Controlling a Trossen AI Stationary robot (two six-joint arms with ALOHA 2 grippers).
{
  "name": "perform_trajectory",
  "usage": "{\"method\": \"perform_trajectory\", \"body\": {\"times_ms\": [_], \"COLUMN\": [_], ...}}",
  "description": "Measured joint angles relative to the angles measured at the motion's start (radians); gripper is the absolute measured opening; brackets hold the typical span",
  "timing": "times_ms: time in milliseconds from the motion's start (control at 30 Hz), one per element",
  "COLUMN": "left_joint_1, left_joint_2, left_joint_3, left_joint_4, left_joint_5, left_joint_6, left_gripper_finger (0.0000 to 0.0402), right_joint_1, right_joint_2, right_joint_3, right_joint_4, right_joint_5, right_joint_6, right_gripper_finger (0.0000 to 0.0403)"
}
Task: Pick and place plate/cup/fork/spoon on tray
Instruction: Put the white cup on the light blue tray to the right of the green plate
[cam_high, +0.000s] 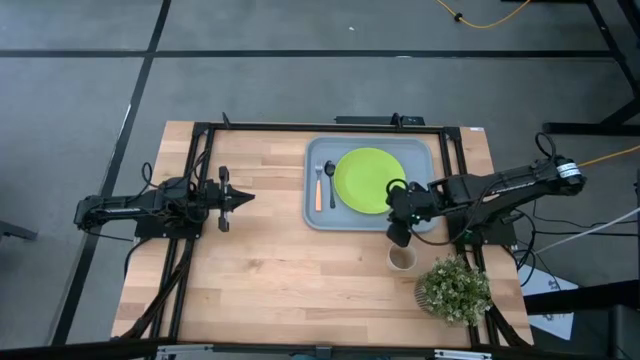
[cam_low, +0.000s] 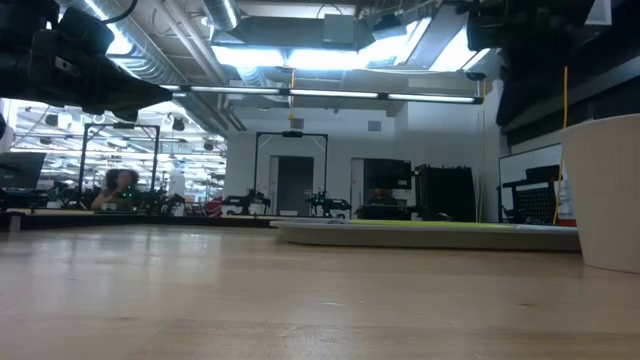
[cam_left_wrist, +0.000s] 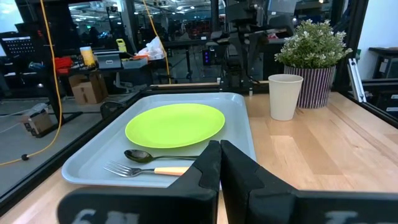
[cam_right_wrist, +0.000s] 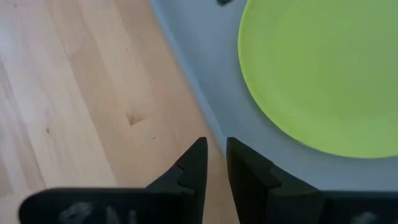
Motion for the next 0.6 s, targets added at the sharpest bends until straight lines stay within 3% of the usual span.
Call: {"method": "perform_trajectory", "body": {"times_ms": [467, 600], "left_joint_1": [0.000, 0.000], "left_joint_2": [0.000, 0.000], "left_joint_3": [0.000, 0.000], "left_joint_4": [0.000, 0.000], "left_joint_5": [0.000, 0.000], "left_joint_6": [0.000, 0.000], "left_gripper_finger": [0.0000, 0.0000], "right_joint_1": [0.019, 0.034], "right_joint_2": [0.023, 0.024], "right_joint_3": [0.000, 0.000], "right_joint_4": [0.068, 0.054], "right_joint_5": [0.020, 0.020], "right_joint_6": [-0.026, -0.027], "right_gripper_finger": [0.0066, 0.0086]}}
